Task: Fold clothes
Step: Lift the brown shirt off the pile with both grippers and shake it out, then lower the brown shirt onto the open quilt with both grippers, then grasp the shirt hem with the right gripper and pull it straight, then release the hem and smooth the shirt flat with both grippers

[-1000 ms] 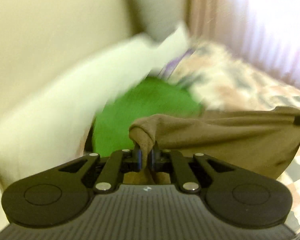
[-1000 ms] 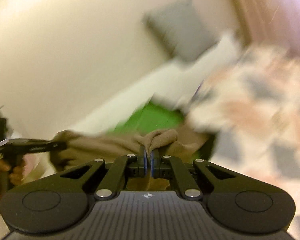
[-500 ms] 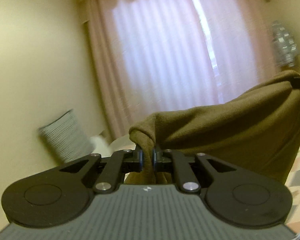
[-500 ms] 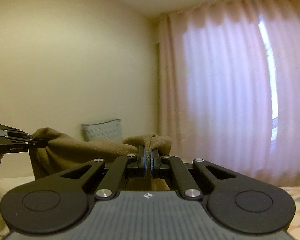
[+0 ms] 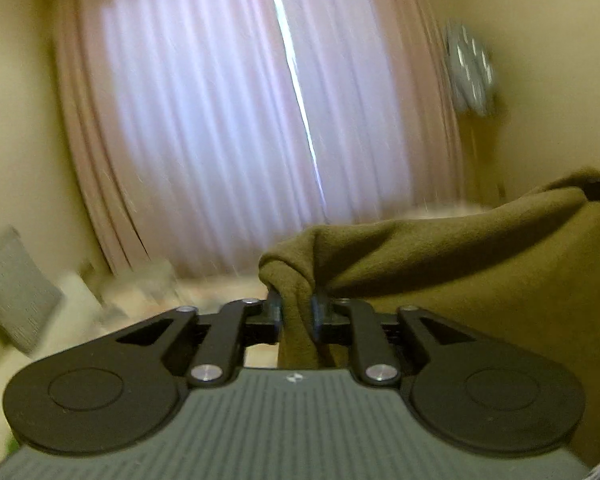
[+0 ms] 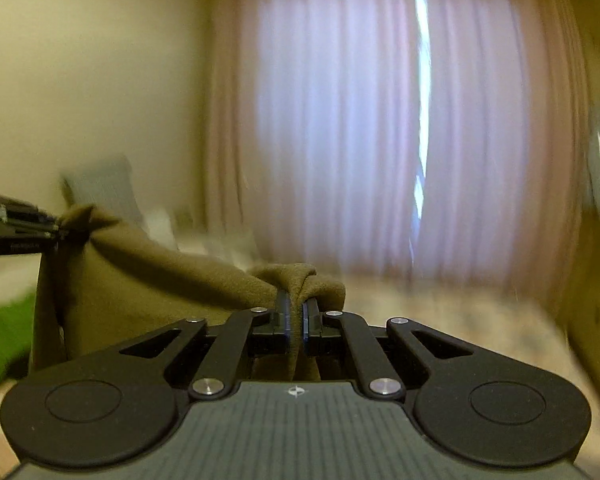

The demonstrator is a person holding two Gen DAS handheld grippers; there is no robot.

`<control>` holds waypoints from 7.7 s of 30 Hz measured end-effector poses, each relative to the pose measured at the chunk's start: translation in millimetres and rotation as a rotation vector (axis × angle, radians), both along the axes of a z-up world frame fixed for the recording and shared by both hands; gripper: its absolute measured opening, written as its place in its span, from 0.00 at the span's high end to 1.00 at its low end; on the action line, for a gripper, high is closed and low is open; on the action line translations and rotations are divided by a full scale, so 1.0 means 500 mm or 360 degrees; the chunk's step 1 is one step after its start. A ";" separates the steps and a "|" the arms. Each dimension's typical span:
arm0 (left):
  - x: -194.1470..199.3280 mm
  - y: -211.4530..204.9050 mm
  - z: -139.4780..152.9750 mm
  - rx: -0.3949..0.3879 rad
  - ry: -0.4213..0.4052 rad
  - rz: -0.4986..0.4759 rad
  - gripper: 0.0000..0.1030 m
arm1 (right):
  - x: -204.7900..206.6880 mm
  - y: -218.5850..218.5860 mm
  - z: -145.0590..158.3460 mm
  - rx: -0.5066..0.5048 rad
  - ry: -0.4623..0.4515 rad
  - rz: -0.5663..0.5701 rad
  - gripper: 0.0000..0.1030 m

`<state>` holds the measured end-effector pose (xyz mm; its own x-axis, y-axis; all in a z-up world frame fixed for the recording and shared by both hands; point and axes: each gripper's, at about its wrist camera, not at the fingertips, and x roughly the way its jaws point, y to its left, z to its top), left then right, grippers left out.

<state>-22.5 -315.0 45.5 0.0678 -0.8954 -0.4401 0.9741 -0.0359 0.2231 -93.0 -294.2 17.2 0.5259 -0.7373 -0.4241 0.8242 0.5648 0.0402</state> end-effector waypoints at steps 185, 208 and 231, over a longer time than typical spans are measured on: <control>0.491 0.497 -0.846 0.1366 0.0683 0.0487 1.00 | -0.285 0.303 -0.841 0.1936 -0.0199 -0.0309 0.83; 0.462 0.442 -0.822 0.1302 0.0721 -0.0170 0.99 | -0.274 0.360 -0.778 0.1562 -0.0296 -0.0673 0.99; 0.283 0.259 -0.751 0.1224 0.0561 0.0183 0.74 | -0.322 -0.286 -0.767 0.0587 0.0986 -0.0661 0.51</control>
